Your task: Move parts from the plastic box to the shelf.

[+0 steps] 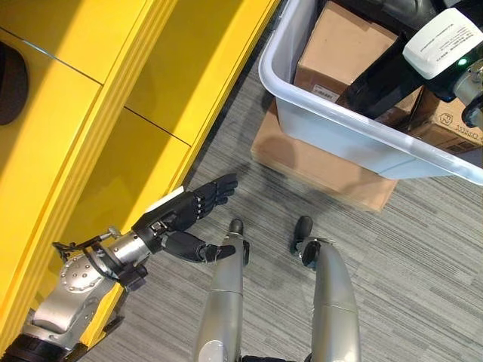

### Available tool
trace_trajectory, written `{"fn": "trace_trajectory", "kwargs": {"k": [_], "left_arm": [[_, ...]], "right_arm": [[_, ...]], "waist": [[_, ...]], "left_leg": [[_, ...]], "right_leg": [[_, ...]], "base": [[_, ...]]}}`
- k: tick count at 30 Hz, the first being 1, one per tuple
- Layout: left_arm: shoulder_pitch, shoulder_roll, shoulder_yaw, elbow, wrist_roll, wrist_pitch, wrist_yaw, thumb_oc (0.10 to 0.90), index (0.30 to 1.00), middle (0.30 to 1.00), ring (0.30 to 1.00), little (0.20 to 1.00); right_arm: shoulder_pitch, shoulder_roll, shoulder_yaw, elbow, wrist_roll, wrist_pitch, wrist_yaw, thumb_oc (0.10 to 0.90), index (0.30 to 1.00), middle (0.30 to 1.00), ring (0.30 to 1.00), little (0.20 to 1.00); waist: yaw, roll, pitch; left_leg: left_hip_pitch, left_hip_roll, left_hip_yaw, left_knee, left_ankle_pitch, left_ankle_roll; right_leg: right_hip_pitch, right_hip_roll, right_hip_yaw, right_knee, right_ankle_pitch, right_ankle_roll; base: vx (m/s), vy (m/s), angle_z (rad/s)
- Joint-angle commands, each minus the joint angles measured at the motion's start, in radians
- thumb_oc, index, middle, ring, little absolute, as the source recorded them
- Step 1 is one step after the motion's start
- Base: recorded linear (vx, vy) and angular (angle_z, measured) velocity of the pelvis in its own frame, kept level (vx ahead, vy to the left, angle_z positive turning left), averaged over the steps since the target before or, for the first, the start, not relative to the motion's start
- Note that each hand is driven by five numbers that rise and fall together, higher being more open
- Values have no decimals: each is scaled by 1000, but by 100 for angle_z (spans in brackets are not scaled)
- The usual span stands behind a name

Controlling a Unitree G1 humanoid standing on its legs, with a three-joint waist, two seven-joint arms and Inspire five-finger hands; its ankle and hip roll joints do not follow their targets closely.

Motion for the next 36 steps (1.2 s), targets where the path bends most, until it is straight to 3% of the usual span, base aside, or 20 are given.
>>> {"fn": "trace_trajectory", "kwargs": {"k": [1,7,8,10,19,23,30,35,36], "left_arm": [[25,11,70,-75,-48,-119,-24,900,1000,1000,1000,1000],[18,5,54,-58,-45,-142,-33,900,1000,1000,1000,1000],[18,-3,49,-49,-52,-159,-41,900,1000,1000,1000,1000],[19,-8,48,-39,-51,-171,-53,900,1000,1000,1000,1000],[32,-27,55,-37,-53,-185,-87,900,1000,1000,1000,1000],[27,-31,51,-27,-46,-191,-94,900,1000,1000,1000,1000],[12,-46,42,-17,-60,-197,-95,900,1000,1000,1000,1000],[12,-85,40,-34,-52,-192,-92,900,1000,1000,1000,1000],[9,-90,45,-36,-50,-189,-93,900,1000,1000,1000,1000]], "right_arm": [[-161,-96,6,63,23,162,0,900,1000,1000,1000,1000],[-170,-87,-6,107,-53,312,9,900,1000,1000,1000,1000],[-173,-86,-10,112,-96,400,28,900,1000,1000,1000,1000],[-178,-86,-21,109,-145,461,59,900,1000,1000,1000,1000],[-156,-98,-31,140,-144,596,129,900,1000,1000,1000,1000],[-157,-91,-34,164,-137,605,132,900,1000,1000,1000,1000],[-152,-78,-51,183,-25,616,48,900,1000,1000,1000,1000],[-55,-76,-177,131,193,596,-61,900,1000,1000,1000,1000],[-40,-74,-202,126,219,595,-74,900,1000,1000,1000,1000]], "waist": [[-8,30,-15],[-17,35,-15],[-22,41,-15],[-25,44,-15],[-33,46,-15],[-34,48,-15],[-41,51,-15],[-58,52,-15],[-58,52,-15]], "left_leg": [[74,151,-40,-233,145,-21],[92,167,-23,-272,167,-33],[102,171,-12,-286,171,-33],[112,173,-5,-299,175,-35],[151,179,14,-323,176,-38],[171,179,17,-336,181,-40],[202,174,24,-355,178,-44],[250,169,37,-382,169,-46],[241,172,45,-392,192,-40]], "right_leg": [[94,-41,26,123,-209,42],[98,-43,22,106,-202,46],[101,-44,24,100,-201,49],[106,-44,26,95,-201,49],[131,-43,26,67,-191,55],[148,-41,29,52,-188,56],[170,-34,37,23,-179,58],[209,-24,46,-26,-163,63],[200,-21,39,-42,-138,55]], "base": [[0,0,0],[-9,3,1],[0,0,0],[-16,18,0],[-3,2,0],[-24,31,3],[-34,55,-1],[-53,94,-4],[-125,147,-7]]}}
